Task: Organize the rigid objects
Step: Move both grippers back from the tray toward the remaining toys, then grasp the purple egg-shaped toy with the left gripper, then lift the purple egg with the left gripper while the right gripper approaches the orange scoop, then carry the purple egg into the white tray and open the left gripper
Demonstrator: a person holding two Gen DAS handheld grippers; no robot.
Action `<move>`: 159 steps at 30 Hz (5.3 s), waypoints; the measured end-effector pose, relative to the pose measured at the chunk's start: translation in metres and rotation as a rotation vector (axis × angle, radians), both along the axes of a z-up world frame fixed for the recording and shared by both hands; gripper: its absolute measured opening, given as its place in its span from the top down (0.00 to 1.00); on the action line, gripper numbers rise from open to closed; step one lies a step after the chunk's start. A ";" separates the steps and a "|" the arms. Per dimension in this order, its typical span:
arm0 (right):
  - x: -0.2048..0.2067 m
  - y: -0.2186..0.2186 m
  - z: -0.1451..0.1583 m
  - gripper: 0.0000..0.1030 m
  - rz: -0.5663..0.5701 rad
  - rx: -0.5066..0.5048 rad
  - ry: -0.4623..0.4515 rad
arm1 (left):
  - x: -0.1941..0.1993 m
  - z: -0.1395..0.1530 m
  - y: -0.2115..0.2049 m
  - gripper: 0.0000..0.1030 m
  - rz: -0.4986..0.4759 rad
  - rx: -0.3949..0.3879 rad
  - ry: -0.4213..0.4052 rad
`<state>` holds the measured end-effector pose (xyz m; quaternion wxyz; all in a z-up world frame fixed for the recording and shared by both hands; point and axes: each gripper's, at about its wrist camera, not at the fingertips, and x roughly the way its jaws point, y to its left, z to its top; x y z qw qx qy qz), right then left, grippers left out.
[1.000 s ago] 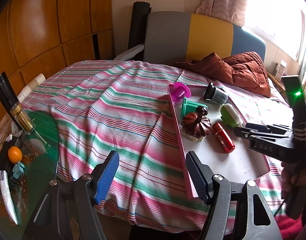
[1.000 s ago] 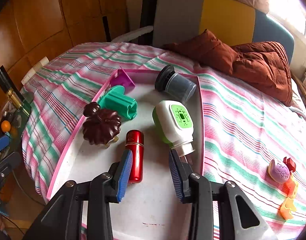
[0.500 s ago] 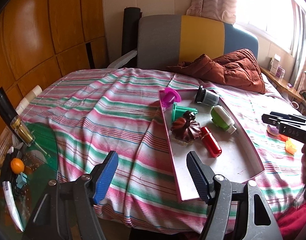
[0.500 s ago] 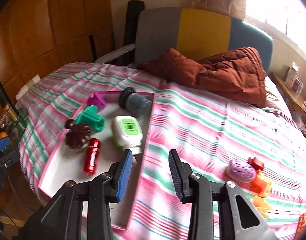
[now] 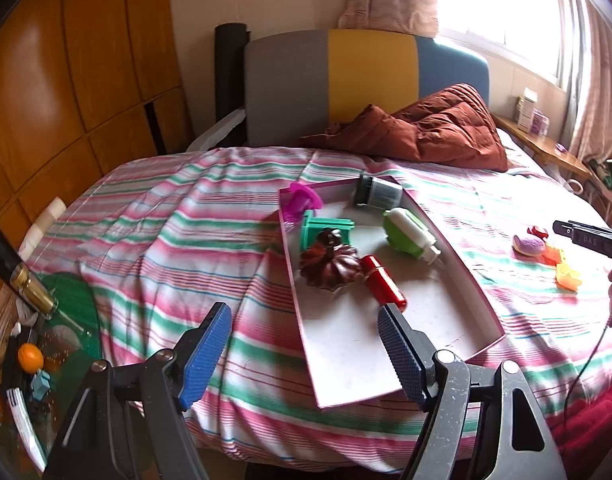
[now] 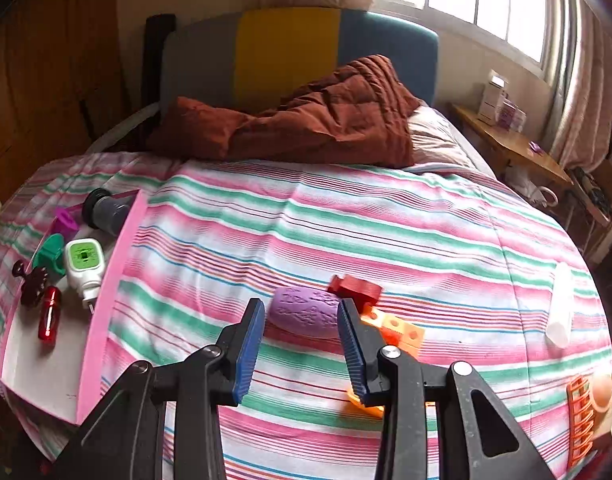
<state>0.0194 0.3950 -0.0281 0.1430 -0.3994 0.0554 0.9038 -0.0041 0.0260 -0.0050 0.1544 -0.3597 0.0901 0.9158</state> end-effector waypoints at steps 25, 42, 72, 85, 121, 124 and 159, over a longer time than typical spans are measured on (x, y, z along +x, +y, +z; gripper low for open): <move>0.046 0.116 -0.014 0.63 -0.506 -0.279 0.010 | 0.011 0.009 0.124 0.28 -0.322 -0.001 -0.005; 0.058 0.138 -0.024 0.63 -0.561 -0.478 0.019 | -0.023 -0.039 0.279 0.11 -0.602 -0.115 -0.126; 0.056 0.149 -0.037 0.63 -0.570 -0.584 0.008 | -0.041 -0.096 0.353 0.56 -0.724 -0.127 -0.262; 0.044 0.140 -0.044 0.63 -0.500 -0.579 -0.031 | 0.031 -0.096 0.256 0.57 -0.582 -0.070 -0.176; 0.018 0.108 -0.064 0.23 -0.326 -0.486 -0.246 | 0.050 -0.107 0.239 0.57 -0.613 -0.018 -0.030; 0.012 0.096 -0.064 0.23 -0.277 -0.425 -0.281 | 0.050 -0.107 0.239 0.57 -0.613 -0.019 -0.029; 0.001 0.046 -0.068 0.28 -0.060 -0.106 -0.326 | 0.030 -0.020 0.147 0.58 -0.432 0.131 -0.117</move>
